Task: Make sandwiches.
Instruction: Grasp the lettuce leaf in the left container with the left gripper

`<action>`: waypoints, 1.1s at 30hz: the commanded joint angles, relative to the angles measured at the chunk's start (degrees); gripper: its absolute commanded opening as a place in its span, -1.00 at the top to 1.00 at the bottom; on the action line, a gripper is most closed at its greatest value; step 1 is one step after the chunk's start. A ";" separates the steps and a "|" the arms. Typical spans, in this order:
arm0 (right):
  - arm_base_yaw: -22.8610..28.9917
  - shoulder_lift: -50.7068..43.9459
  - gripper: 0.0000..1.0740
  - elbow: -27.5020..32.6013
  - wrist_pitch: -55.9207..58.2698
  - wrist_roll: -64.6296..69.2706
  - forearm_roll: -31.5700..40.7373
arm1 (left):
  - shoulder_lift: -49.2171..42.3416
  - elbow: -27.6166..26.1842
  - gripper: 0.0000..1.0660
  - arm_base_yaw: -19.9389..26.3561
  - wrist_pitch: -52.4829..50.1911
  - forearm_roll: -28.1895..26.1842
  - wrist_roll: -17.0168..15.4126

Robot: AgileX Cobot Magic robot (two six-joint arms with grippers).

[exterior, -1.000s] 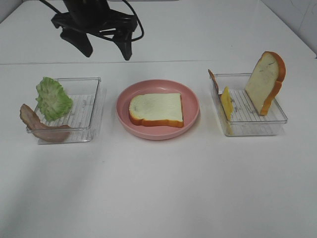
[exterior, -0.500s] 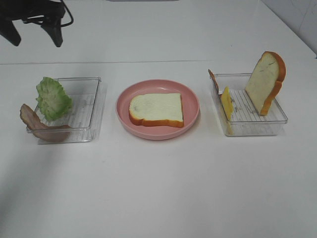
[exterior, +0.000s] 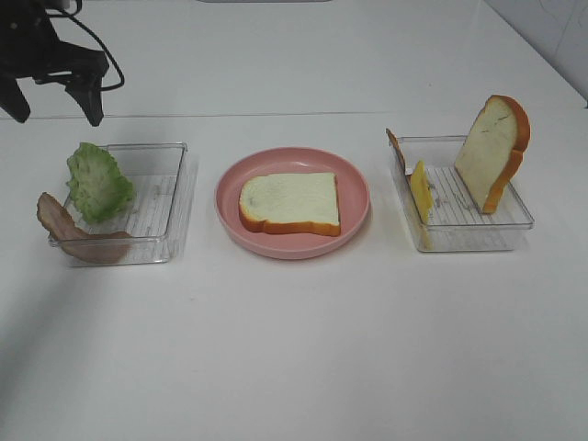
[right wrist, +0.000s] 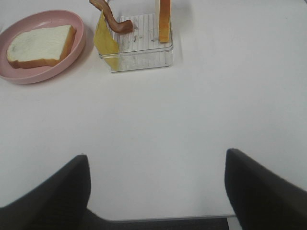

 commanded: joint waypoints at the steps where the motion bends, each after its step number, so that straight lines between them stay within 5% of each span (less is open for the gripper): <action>1: 0.00 -1.72 -0.40 0.17 -0.46 -0.29 0.00 | 1.72 0.40 -0.58 0.00 5.50 0.06 0.06; 22: 0.00 -1.72 -0.40 0.17 -0.46 -0.29 0.00 | 7.85 0.06 -0.56 0.00 3.04 0.80 0.17; 33: 0.00 -1.72 -0.40 0.17 -0.46 -0.29 0.00 | 7.85 0.06 -0.14 0.00 2.98 0.80 0.11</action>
